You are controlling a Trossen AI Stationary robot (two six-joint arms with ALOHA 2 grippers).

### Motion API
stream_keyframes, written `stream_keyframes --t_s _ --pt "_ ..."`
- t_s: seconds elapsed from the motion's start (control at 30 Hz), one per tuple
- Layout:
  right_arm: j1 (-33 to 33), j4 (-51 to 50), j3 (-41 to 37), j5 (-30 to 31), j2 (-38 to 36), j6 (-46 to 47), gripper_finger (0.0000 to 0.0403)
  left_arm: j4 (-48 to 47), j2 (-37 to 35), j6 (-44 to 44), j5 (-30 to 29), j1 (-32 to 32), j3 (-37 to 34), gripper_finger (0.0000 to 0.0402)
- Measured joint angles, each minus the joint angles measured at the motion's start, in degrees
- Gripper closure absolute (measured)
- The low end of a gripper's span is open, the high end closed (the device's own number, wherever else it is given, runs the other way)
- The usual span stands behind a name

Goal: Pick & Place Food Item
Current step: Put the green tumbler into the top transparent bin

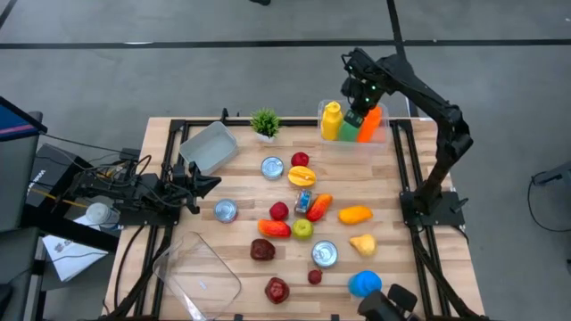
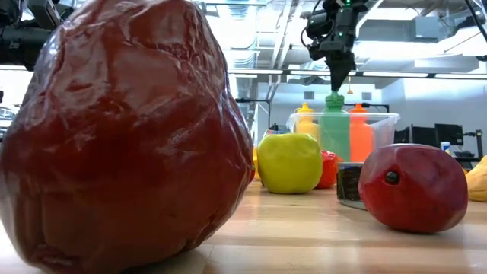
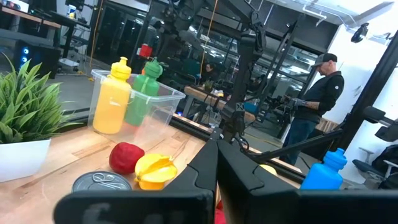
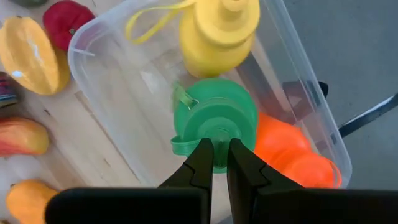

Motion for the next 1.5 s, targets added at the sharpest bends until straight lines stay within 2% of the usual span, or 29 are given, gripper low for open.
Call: stream_keyframes --t_s 0.17,0.47,1.07,1.5 --pt "-0.5 1.5 -1.32 -3.65 -0.04 0.15 0.0387 0.02 0.0 0.0 0.0 0.0 0.0 0.0401" --pt "0.31 3.82 -7.0 -4.24 -0.25 0.17 0.0387 0.0 0.0 0.0 0.0 0.0 0.0 0.0402" --pt "1.85 6.73 -7.23 -7.39 -0.22 -0.24 0.0386 0.0 -0.01 0.0 0.0 0.0 0.0 0.0402" --pt "1.57 6.56 -7.27 -7.34 -0.22 -0.26 0.0339 0.0 0.01 0.0 0.0 0.0 0.0 0.0401"
